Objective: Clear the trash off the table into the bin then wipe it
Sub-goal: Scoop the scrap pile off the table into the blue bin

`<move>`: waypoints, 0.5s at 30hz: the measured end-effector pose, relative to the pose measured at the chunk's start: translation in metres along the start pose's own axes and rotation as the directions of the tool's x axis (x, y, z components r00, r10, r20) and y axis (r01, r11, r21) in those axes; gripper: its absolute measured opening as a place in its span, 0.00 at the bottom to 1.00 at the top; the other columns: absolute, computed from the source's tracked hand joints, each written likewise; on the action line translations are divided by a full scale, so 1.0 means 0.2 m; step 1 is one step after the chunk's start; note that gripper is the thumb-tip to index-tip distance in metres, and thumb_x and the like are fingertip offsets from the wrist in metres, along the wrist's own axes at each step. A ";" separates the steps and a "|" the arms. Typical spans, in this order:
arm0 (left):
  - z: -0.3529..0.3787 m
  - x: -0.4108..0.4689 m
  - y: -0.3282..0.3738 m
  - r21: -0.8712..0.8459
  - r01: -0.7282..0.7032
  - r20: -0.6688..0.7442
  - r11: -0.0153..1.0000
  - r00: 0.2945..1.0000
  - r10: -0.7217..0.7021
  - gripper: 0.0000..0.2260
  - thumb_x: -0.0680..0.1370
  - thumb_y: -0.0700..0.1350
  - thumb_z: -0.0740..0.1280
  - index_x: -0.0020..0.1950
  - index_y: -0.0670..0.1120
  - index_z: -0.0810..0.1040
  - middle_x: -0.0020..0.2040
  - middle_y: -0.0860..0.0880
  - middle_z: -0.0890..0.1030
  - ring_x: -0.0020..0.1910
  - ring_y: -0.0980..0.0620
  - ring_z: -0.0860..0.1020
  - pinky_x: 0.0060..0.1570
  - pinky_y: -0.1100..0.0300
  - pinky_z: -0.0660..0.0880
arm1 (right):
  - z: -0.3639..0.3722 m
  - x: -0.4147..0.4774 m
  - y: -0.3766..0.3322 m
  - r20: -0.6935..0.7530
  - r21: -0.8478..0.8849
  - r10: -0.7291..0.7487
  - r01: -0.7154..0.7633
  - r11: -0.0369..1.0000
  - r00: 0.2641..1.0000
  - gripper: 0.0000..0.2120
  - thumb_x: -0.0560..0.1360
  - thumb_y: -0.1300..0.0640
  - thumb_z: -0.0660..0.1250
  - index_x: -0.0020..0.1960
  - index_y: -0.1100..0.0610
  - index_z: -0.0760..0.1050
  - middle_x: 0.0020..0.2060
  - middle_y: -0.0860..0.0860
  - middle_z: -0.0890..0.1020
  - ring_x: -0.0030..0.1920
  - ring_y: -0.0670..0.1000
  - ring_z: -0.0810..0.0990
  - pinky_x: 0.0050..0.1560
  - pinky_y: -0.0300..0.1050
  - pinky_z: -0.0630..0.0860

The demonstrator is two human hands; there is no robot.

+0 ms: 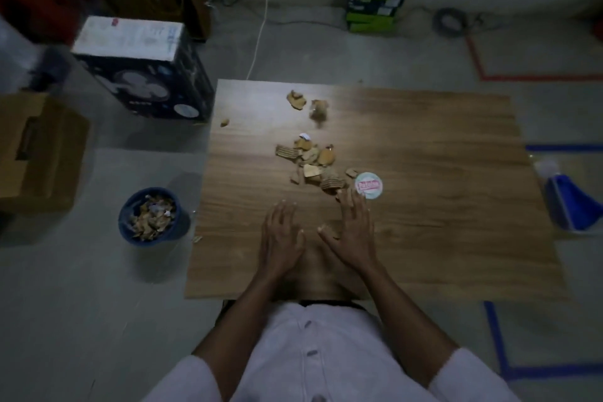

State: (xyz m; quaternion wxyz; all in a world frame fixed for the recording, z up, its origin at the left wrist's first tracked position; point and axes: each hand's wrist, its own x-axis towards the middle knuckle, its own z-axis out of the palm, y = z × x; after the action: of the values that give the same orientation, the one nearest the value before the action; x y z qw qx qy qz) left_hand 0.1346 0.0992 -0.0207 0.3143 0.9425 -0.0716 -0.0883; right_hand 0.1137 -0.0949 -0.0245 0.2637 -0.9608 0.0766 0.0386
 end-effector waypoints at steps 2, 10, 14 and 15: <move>0.02 0.02 0.03 0.009 0.010 0.020 1.000 1.000 -0.010 0.29 0.74 0.48 0.65 0.75 0.43 0.71 0.75 0.40 0.71 0.74 0.38 0.68 0.74 0.46 0.61 | 0.03 -0.06 0.09 0.028 -0.066 0.050 -0.048 0.997 0.998 0.46 0.73 0.32 0.63 0.84 0.45 0.47 0.84 0.52 0.46 0.83 0.56 0.42 0.79 0.65 0.50; 0.09 0.03 0.02 0.021 0.068 0.044 0.997 0.997 -0.069 0.31 0.75 0.53 0.60 0.75 0.42 0.70 0.74 0.39 0.70 0.73 0.38 0.67 0.74 0.45 0.63 | 0.14 0.10 0.17 0.041 -0.220 0.106 -0.094 0.971 0.994 0.37 0.79 0.28 0.53 0.83 0.39 0.46 0.84 0.53 0.44 0.83 0.56 0.39 0.78 0.66 0.41; 0.14 0.06 -0.01 0.076 0.069 0.039 0.995 0.997 -0.072 0.30 0.74 0.53 0.62 0.74 0.41 0.71 0.73 0.40 0.72 0.72 0.38 0.69 0.73 0.44 0.65 | 0.14 0.43 0.12 0.105 -0.237 0.092 -0.065 0.969 0.990 0.29 0.85 0.39 0.47 0.83 0.39 0.40 0.84 0.52 0.42 0.83 0.56 0.40 0.76 0.72 0.44; 0.15 0.07 -0.01 0.076 0.070 0.031 0.995 0.997 -0.073 0.30 0.75 0.53 0.61 0.74 0.41 0.71 0.73 0.40 0.72 0.72 0.38 0.69 0.73 0.45 0.65 | 0.13 0.50 0.11 0.107 -0.235 0.096 -0.068 0.970 0.990 0.28 0.85 0.41 0.46 0.83 0.40 0.40 0.84 0.52 0.42 0.83 0.56 0.40 0.76 0.72 0.45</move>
State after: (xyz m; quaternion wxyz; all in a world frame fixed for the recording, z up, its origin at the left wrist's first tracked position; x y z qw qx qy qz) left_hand 0.1423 0.0809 -0.0480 0.2742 0.9539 -0.0463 -0.1125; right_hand 0.2071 -0.1125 -0.0691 0.1523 -0.9770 0.0956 0.1144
